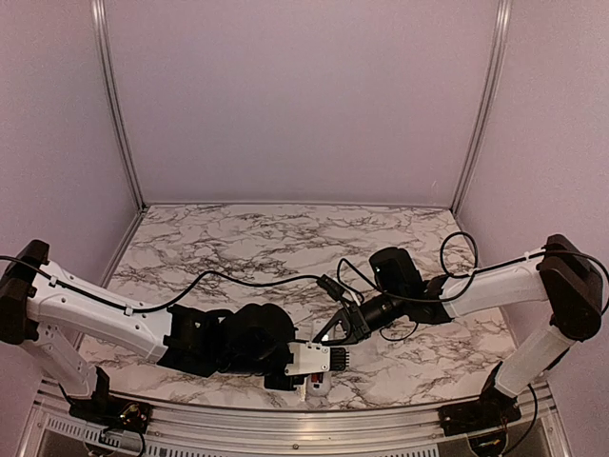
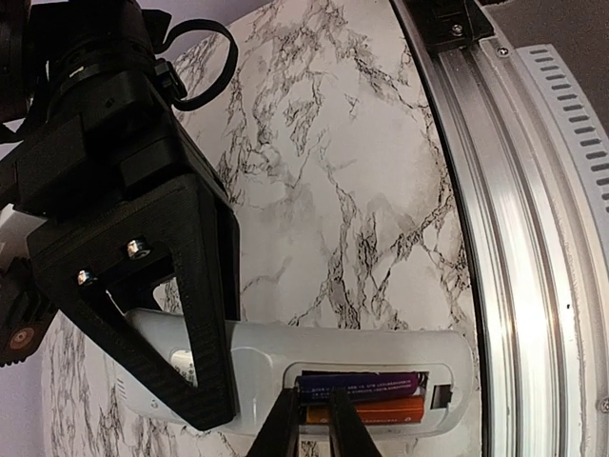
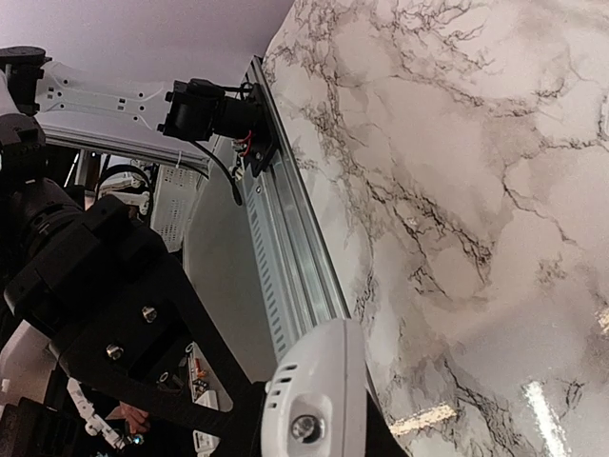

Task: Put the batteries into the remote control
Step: Adjust the battery in the battery compartment.

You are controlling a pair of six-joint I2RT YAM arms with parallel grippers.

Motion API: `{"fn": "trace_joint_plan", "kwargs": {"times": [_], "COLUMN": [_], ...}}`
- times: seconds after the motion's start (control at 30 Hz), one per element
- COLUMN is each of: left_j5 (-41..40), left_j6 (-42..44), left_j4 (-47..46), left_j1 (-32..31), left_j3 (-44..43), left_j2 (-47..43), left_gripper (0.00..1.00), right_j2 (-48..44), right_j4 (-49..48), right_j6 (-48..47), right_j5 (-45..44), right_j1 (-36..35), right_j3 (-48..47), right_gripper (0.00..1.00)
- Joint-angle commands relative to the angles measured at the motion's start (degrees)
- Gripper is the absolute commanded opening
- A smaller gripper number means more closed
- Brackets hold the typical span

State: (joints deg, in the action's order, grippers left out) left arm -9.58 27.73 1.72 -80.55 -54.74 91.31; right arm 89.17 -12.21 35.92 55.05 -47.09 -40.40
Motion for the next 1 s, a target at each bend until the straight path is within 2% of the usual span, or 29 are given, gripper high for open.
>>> {"fn": "trace_joint_plan", "kwargs": {"times": [0.0, 0.97], "left_j5": [3.0, 5.74], "left_j6": [0.15, -0.08], "left_j4": [3.68, 4.93], "left_j1": [-0.02, -0.65], "left_j3": [-1.03, -1.07], "left_j2": [2.11, 6.9], "left_gripper": [0.11, 0.1], "right_j2": [-0.17, -2.51], "right_j4": [-2.0, -5.46], "right_j6": [0.24, 2.71], "right_j5": [1.79, 3.77], "right_j1": [-0.7, 1.34], "right_j3": [-3.78, -4.94], "right_gripper": [0.0, 0.0]}}
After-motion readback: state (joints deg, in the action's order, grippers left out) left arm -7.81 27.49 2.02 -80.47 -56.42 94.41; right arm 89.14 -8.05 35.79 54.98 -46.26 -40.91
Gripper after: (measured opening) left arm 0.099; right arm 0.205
